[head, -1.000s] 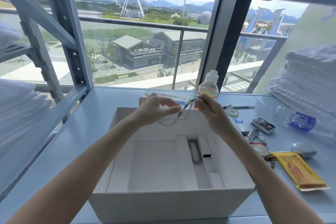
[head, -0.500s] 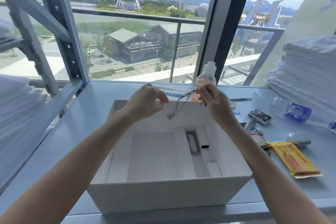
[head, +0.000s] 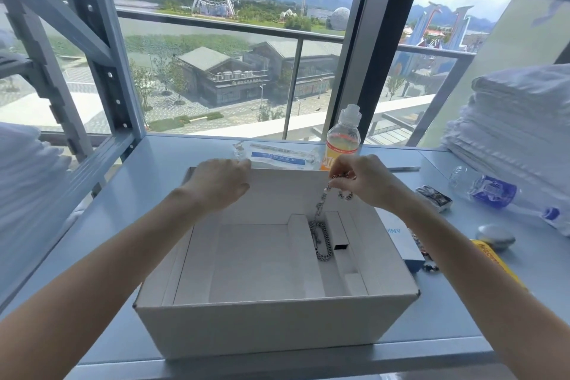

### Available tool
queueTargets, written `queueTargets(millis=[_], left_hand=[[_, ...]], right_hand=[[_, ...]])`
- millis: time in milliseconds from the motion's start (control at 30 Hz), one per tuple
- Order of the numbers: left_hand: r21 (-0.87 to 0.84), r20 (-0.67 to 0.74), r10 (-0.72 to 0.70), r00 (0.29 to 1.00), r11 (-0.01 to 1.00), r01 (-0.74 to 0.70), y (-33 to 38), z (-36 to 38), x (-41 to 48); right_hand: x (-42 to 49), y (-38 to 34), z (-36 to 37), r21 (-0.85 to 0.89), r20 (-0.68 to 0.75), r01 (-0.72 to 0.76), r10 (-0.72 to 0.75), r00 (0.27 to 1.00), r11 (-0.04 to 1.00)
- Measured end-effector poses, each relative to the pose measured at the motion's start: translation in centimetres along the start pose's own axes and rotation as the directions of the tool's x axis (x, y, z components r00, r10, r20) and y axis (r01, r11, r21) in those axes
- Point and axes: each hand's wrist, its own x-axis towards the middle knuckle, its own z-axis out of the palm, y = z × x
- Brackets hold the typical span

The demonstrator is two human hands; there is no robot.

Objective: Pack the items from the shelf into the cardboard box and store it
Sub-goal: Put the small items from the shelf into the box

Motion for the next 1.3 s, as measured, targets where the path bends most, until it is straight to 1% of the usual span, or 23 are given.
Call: queueTargets(millis=[100, 233, 300, 400, 467, 600, 633, 667, 700, 733, 767, 800, 867, 967, 1033, 1100, 1167, 1233, 1300], left_hand=[[-0.038, -0.036, 0.061, 0.998, 0.997, -0.062, -0.8, 0.4, 0.9], [-0.015, -0.100, 0.101, 0.990, 0.995, -0.103, -0.8, 1.5, 1.0], [-0.035, -0.107, 0.091, 0.990, 0.995, -0.095, -0.9, 1.8, 1.0], [-0.080, -0.119, 0.072, 0.990, 0.993, -0.082, -0.9, 2.0, 1.1], [-0.104, -0.129, 0.057, 0.990, 0.992, -0.071, -0.9, 2.1, 1.1], [-0.113, -0.125, 0.029, 0.992, 0.993, -0.043, -0.8, 2.2, 1.2], [-0.111, -0.127, 0.028, 0.991, 0.993, -0.043, -0.8, 2.2, 1.3], [-0.110, -0.130, 0.029, 0.991, 0.993, -0.043, -0.8, 2.2, 1.3], [-0.107, -0.133, 0.031, 0.991, 0.993, -0.045, -0.8, 2.2, 1.3], [-0.104, -0.132, 0.035, 0.991, 0.993, -0.049, -0.9, 2.2, 1.3], [-0.101, -0.129, 0.039, 0.991, 0.993, -0.052, -0.8, 2.1, 1.3], [-0.102, -0.125, 0.042, 0.991, 0.993, -0.054, -0.8, 2.1, 1.3], [-0.106, -0.117, 0.044, 0.992, 0.993, -0.057, -0.8, 2.0, 1.3], [-0.106, -0.109, 0.045, 0.993, 0.993, -0.057, -0.9, 2.0, 1.3], [-0.106, -0.102, 0.045, 0.994, 0.993, -0.056, -0.9, 1.9, 1.3], [-0.107, -0.096, 0.044, 0.994, 0.993, -0.054, -0.9, 1.9, 1.3], [-0.106, -0.092, 0.045, 0.995, 0.993, -0.055, -0.9, 1.9, 1.3], [-0.106, -0.093, 0.048, 0.995, 0.993, -0.057, -0.9, 1.8, 1.2], [-0.108, -0.092, 0.049, 0.995, 0.992, -0.059, -0.9, 1.8, 1.2]], right_hand=[[0.5, -0.2, 0.1, -0.160, 0.022, 0.033, -0.030, 0.999, 0.987], [0.8, -0.6, 0.6, -0.193, 0.047, 0.013, -0.004, 0.999, 0.981], [0.7, -0.5, 1.2, -0.267, 0.080, -0.005, 0.027, 0.996, 0.964], [0.9, -0.4, 2.7, -0.453, 0.157, -0.025, 0.107, 0.982, 0.891], [1.2, -0.4, 3.1, -0.492, 0.186, -0.045, 0.155, 0.970, 0.869], [2.0, -0.5, 3.5, -0.472, 0.220, -0.043, 0.165, 0.961, 0.880], [2.1, -0.5, 3.8, -0.434, 0.248, -0.056, 0.179, 0.952, 0.899], [2.0, -0.5, 4.1, -0.355, 0.295, -0.097, 0.210, 0.932, 0.930], [2.0, -0.5, 4.5, -0.243, 0.365, -0.157, 0.240, 0.900, 0.957], [1.9, -0.5, 4.7, -0.154, 0.441, -0.226, 0.271, 0.856, 0.962], [1.9, -0.5, 4.8, -0.113, 0.490, -0.268, 0.288, 0.823, 0.957], [1.9, -0.3, 4.9, -0.122, 0.504, -0.272, 0.296, 0.811, 0.955], [2.1, -0.1, 5.0, -0.194, 0.474, -0.232, 0.298, 0.829, 0.953], [2.2, -0.4, 5.2, -0.377, 0.433, -0.122, 0.291, 0.853, 0.918], [1.9, -0.6, 5.3, -0.494, 0.405, -0.070, 0.300, 0.864, 0.867], [1.6, -0.7, 5.3, -0.611, 0.366, -0.011, 0.295, 0.883, 0.791], [1.5, -0.6, 5.2, -0.632, 0.356, 0.012, 0.277, 0.893, 0.775], [1.5, -0.4, 5.2, -0.592, 0.375, 0.027, 0.245, 0.894, 0.806], [1.4, -0.2, 5.3, -0.521, 0.450, 0.055, 0.219, 0.866, 0.852]])
